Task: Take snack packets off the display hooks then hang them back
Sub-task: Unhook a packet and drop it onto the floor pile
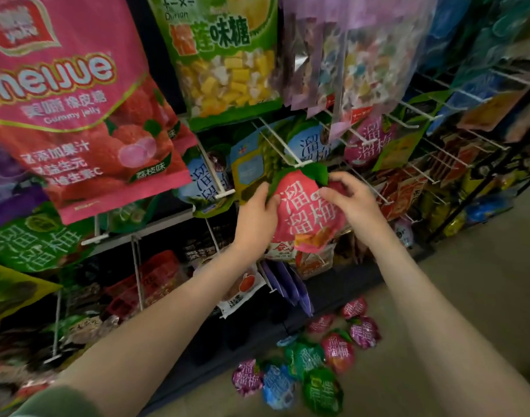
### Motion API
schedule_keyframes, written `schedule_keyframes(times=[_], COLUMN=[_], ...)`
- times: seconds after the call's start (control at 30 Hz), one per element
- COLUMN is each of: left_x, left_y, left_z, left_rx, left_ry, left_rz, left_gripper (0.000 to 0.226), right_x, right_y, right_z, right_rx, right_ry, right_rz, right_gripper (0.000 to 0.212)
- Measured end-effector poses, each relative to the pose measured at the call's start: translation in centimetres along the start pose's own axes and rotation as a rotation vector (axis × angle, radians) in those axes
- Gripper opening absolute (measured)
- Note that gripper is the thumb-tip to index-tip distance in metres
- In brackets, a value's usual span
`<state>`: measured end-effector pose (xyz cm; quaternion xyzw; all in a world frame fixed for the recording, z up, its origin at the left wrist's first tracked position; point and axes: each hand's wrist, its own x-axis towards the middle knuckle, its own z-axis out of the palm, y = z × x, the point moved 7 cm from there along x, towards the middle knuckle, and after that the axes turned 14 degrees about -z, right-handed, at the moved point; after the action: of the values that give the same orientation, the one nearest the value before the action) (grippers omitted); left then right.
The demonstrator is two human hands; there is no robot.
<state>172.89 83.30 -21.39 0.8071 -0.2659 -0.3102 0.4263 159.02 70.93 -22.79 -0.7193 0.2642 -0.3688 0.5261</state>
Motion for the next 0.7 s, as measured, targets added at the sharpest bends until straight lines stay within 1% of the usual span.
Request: schedule_keyframes(times=[0.07,0.17,0.23,0.3,0.37,0.47,0.53,0.6,0.7], left_x=[-0.6,-1.3,-1.2,-0.8,-0.6,-0.3,0.1,0.7,2.0], left_y=[0.1,0.3,0.0,-0.9,-3.0,-8.5,-13.8,-20.3,-31.5], left_z=[0.3,0.9,1.7,3.3,5.4,9.2,12.4,15.9,21.5], left_rx=[0.001,0.004,0.051,0.147,0.254,0.367,0.454,0.564,0.762], left_ry=[-0.021,-0.068,-0.093,-0.126,-0.162,-0.215,-0.272,-0.336,-0.461], left_rz=[0.022,0.068,0.086,0.110,0.104,0.074,0.029,-0.008,-0.013], left_gripper=[0.046,0.046,0.042,0.032,0.030,0.028,0.031,0.038,0.044], right_x=[-0.5,-1.4,-2.2,-3.0,-4.1,-7.6,-11.0,-15.6,-23.7], right_y=[-0.2,-1.3,-1.4,-0.3,1.9,9.4,16.0,23.6,35.9], right_z=[-0.6,-1.5,-1.9,-2.3,-2.5,-2.2,-2.0,-1.5,-0.7], right_rx=[0.006,0.038,0.037,-0.067,-0.207,-0.335,-0.400,-0.437,-0.490], right_ry=[0.001,-0.027,-0.052,-0.072,-0.106,-0.126,-0.075,-0.040,0.004], right_rz=[0.010,-0.006,0.013,0.045,0.068,0.208,0.293,0.424,0.642], right_gripper=[0.017,0.026,0.024,0.015,0.012,0.010,0.013,0.013,0.018])
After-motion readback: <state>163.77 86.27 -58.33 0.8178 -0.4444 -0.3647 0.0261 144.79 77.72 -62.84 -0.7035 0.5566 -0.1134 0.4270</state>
